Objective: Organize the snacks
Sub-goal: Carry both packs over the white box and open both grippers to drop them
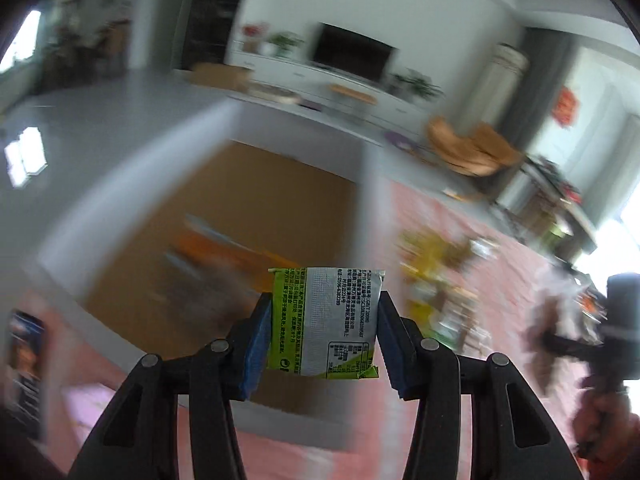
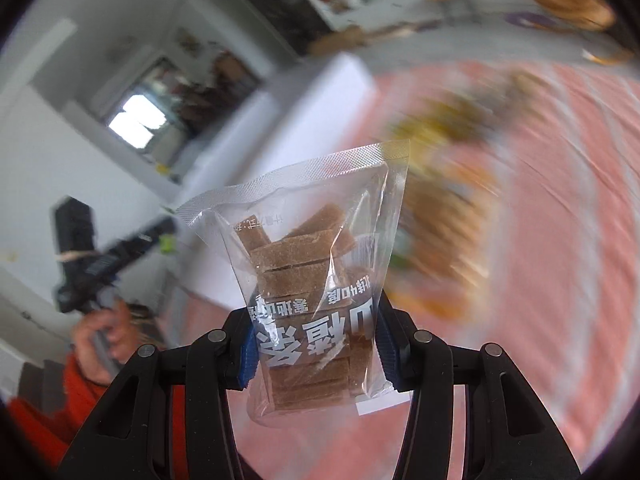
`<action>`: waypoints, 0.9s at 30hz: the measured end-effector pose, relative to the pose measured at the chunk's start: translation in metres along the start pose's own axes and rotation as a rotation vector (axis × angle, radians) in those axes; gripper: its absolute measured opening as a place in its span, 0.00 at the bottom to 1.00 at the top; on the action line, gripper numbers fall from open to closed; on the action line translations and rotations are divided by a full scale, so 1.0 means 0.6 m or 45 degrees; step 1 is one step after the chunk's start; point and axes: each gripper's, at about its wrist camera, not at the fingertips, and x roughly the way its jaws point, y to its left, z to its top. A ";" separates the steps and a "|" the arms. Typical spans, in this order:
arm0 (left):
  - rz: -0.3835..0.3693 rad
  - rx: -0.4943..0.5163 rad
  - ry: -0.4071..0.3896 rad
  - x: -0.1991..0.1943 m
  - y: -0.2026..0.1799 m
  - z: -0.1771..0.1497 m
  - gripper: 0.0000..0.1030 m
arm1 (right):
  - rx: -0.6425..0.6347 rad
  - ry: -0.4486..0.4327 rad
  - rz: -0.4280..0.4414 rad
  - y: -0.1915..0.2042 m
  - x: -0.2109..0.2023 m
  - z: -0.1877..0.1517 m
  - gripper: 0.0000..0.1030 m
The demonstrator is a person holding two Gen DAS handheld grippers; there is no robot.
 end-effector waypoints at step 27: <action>-0.358 0.395 0.137 0.002 -0.287 -0.239 1.00 | -0.260 -0.073 -0.772 -0.084 0.034 -0.078 0.94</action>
